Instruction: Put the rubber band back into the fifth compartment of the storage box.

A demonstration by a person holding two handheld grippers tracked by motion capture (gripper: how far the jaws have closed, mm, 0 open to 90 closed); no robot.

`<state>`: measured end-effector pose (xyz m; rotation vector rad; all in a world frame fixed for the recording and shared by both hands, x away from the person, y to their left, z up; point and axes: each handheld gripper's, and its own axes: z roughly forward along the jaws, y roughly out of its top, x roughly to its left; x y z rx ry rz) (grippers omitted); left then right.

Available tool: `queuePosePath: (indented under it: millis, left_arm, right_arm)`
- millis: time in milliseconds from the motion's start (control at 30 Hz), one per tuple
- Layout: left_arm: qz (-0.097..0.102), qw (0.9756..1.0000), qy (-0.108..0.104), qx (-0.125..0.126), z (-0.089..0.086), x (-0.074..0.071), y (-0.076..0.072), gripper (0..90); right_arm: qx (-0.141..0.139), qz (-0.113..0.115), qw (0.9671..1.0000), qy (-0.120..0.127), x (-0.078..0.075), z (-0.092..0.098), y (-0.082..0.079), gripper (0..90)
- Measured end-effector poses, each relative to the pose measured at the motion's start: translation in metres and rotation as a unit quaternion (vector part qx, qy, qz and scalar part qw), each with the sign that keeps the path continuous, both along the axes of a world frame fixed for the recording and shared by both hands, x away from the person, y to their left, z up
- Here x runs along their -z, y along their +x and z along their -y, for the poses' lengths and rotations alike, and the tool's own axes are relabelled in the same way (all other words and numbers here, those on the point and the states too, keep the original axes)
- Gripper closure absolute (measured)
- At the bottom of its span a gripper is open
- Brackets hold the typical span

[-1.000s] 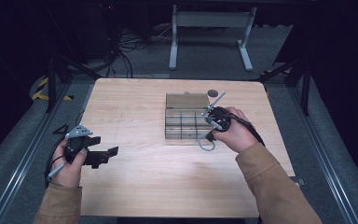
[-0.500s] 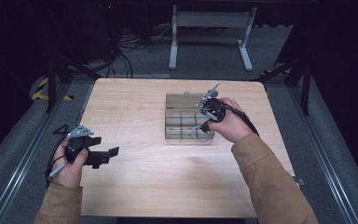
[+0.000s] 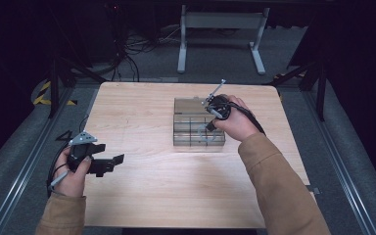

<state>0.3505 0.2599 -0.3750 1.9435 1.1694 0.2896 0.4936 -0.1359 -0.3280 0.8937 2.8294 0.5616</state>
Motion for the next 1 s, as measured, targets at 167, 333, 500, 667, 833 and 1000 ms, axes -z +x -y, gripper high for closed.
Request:
queuePosePath:
  millis: [167, 333, 500, 667, 833, 1000]
  left_arm:
    - [-0.001, 1.0, 0.0, -0.001, -0.001, 0.0, 0.0, 16.0]
    - [0.0, 1.0, -0.003, -0.001, -0.002, -0.001, 0.001, 16.0]
    - [-0.001, 1.0, -0.002, 0.002, -0.001, -0.001, 0.002, 16.0]
    - [0.0, 1.0, -0.003, 0.001, -0.001, -0.001, 0.002, 16.0]
    - [-0.001, 1.0, -0.002, 0.002, -0.001, -0.001, 0.001, 16.0]
    - [-0.001, 1.0, -0.002, 0.002, -0.001, -0.001, 0.002, 16.0]
  right_arm:
    - [0.004, 0.003, 0.9999, 0.011, 0.002, -0.006, 0.007, 85.7]
    - [0.013, 0.003, 0.9998, 0.015, 0.006, -0.01, 0.013, 85.7]
    - [0.022, 0.0, 0.9996, 0.02, 0.012, -0.014, 0.018, 85.7]
    - [0.024, 0.0, 0.9996, 0.018, 0.017, -0.02, 0.021, 85.7]
    - [0.028, 0.006, 0.9995, 0.014, 0.025, -0.025, 0.023, 85.6]
    - [0.038, 0.009, 0.999, 0.02, 0.032, -0.025, 0.026, 85.7]
